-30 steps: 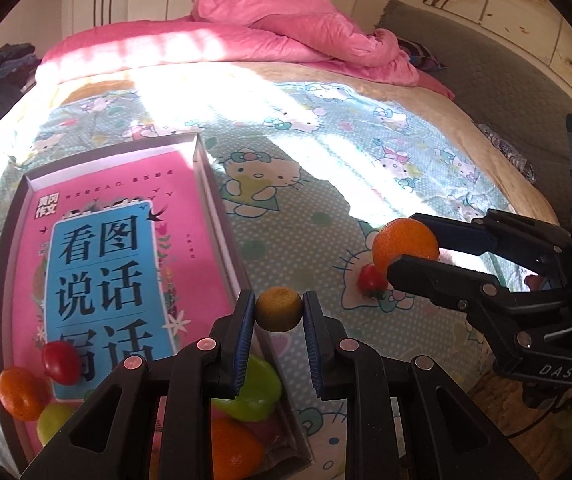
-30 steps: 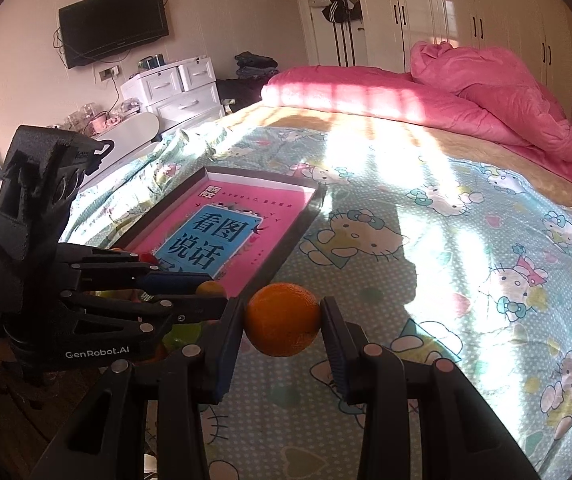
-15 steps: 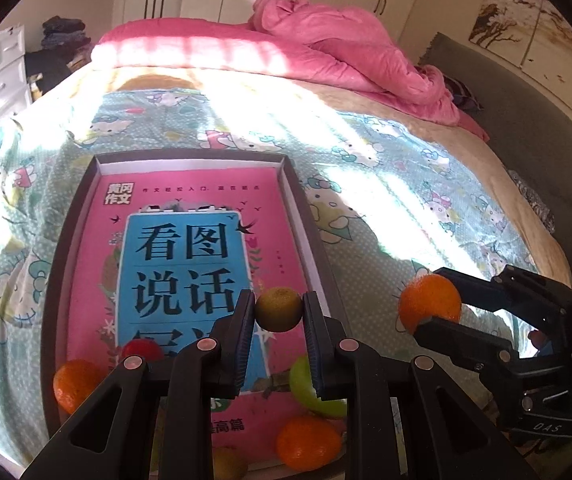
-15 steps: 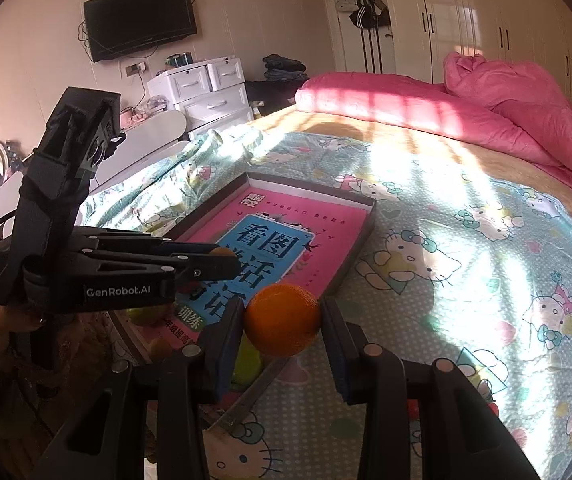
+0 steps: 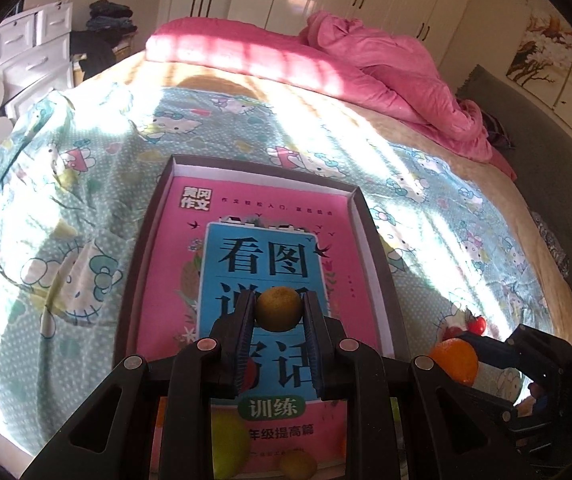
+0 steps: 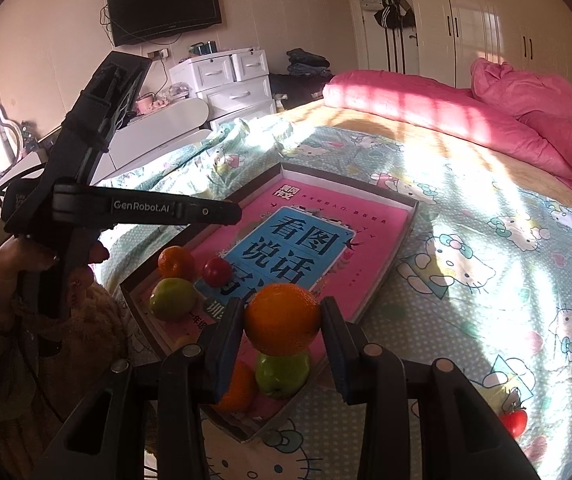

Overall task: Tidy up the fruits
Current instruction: 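Carry the orange and yellow tomato over the book tray with both tools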

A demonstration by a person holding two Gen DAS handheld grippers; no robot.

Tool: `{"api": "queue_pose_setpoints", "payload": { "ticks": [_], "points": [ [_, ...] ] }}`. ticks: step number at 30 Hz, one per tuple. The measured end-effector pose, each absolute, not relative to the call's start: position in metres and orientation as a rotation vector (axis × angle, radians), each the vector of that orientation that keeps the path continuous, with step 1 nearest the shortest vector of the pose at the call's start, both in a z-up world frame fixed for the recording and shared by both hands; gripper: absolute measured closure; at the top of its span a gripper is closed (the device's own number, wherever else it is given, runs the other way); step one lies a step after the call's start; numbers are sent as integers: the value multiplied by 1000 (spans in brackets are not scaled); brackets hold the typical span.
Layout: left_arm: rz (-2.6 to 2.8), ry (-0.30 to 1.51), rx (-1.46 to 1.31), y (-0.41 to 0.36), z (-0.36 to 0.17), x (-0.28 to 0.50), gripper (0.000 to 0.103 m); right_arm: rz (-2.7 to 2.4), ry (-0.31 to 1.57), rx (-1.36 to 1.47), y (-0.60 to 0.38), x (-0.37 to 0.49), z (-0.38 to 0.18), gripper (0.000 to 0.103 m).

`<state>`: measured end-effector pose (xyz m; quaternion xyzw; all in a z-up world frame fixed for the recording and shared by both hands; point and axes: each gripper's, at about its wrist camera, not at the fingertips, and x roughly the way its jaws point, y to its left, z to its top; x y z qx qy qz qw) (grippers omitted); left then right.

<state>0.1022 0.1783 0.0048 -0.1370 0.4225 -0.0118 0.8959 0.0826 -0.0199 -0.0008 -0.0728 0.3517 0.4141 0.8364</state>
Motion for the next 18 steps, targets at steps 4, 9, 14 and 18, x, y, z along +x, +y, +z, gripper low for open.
{"api": "queue_pose_setpoints", "payload": {
  "ticks": [4, 9, 14, 18],
  "points": [
    [16, 880, -299, 195, 2, 103, 78, 891, 764, -160, -11, 77, -7, 63],
    [49, 893, -304, 206, -3, 104, 78, 909, 764, -176, -2, 73, -8, 63],
    [74, 909, -273, 207, -11, 106, 78, 914, 773, -171, 5, 74, -10, 63],
    [81, 925, -252, 206, -17, 108, 78, 919, 780, -171, 12, 74, -11, 63]
  ]
}}
